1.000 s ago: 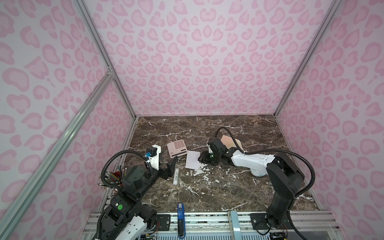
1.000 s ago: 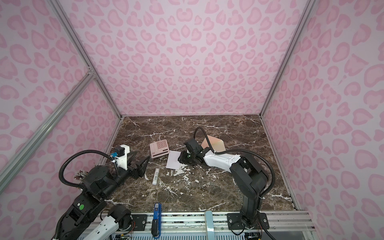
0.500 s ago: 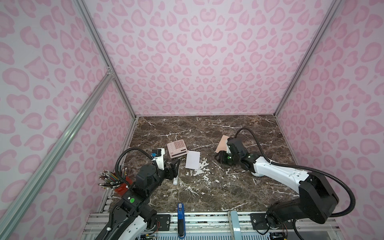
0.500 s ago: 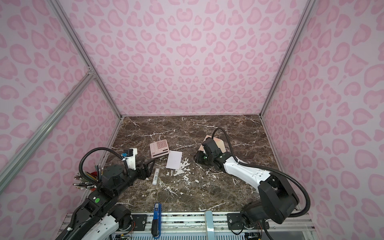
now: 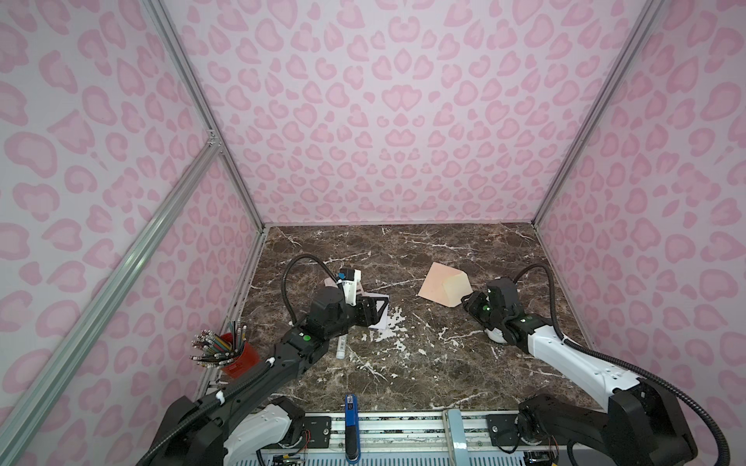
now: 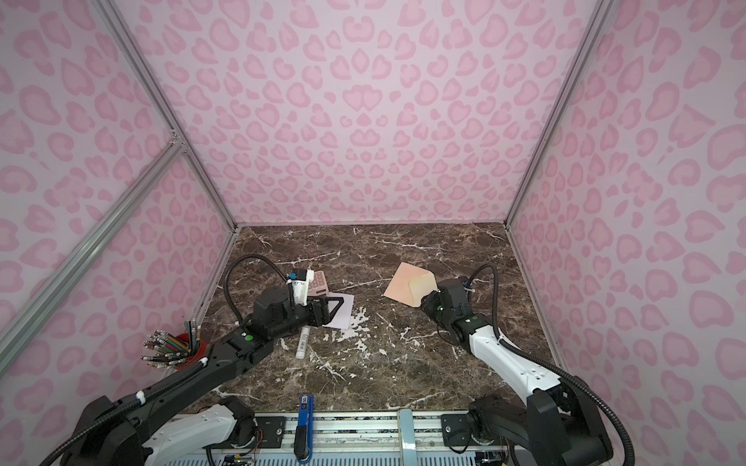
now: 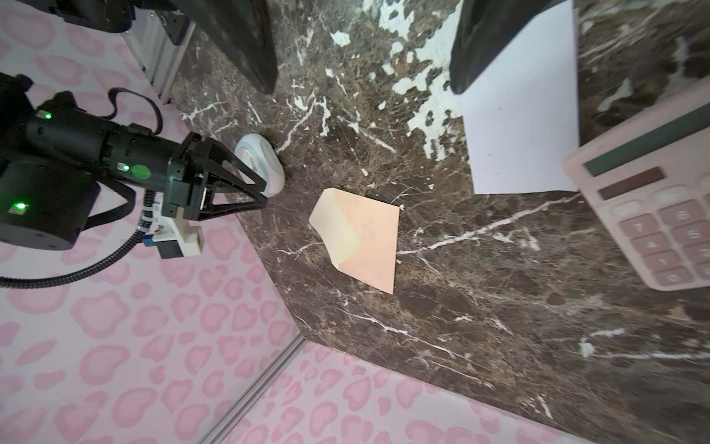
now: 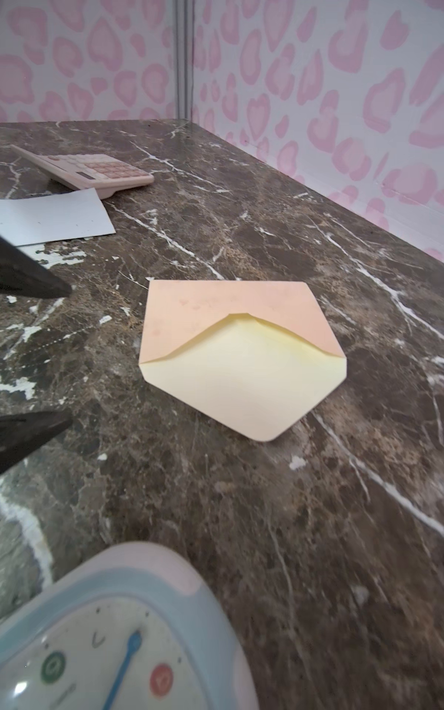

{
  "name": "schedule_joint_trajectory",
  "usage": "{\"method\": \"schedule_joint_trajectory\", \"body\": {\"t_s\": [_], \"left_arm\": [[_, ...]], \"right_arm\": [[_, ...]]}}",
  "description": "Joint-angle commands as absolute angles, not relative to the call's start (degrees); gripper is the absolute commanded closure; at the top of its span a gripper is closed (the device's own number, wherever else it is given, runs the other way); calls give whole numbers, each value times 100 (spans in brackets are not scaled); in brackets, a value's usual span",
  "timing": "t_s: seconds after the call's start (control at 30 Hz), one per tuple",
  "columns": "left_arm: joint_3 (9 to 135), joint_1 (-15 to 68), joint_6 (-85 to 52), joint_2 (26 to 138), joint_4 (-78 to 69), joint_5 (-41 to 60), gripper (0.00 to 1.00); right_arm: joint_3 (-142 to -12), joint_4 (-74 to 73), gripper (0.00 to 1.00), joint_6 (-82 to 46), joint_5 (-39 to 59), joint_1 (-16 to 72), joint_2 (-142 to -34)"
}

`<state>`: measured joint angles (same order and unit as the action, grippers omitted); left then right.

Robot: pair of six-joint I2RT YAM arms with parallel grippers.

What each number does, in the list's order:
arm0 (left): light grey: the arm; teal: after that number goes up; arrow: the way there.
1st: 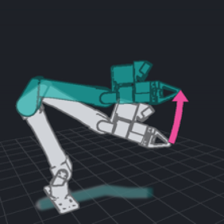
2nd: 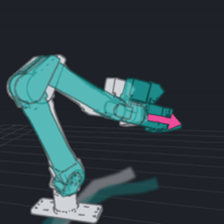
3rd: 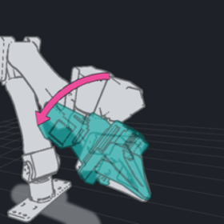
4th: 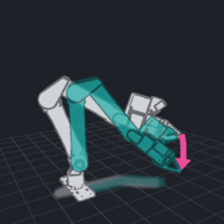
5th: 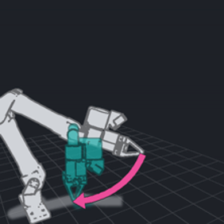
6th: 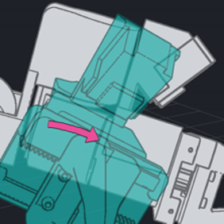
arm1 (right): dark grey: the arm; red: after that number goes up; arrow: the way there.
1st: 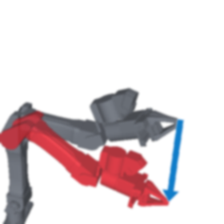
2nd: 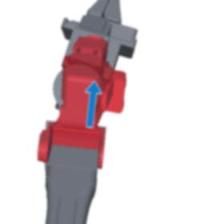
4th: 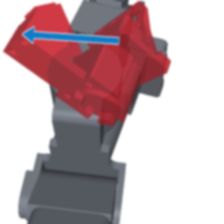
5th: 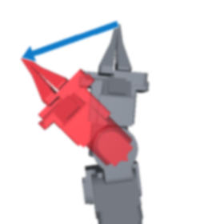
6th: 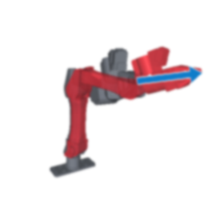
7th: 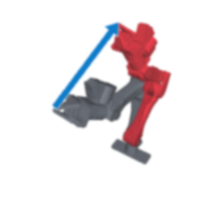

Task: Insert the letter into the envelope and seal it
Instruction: 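Move the right gripper to the peach envelope and grasp its edge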

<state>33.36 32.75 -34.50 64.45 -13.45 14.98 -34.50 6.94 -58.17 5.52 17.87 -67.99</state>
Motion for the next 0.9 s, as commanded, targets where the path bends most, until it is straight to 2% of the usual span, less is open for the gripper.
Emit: {"method": "schedule_joint_trajectory", "body": {"t_s": [0.0,0.33,0.87], "left_arm": [[3529,3304,-3833,6923,-2570,1997,28],[4124,3488,-4250,8457,-3450,2566,33],[4605,3575,-4140,9314,-3480,2678,35]], "right_arm": [[-3328,334,51,-6016,464,1585,-6887],[-3049,-612,54,-6021,1280,991,-7511],[-3251,-1525,59,-6131,1491,956,-8705]]}}
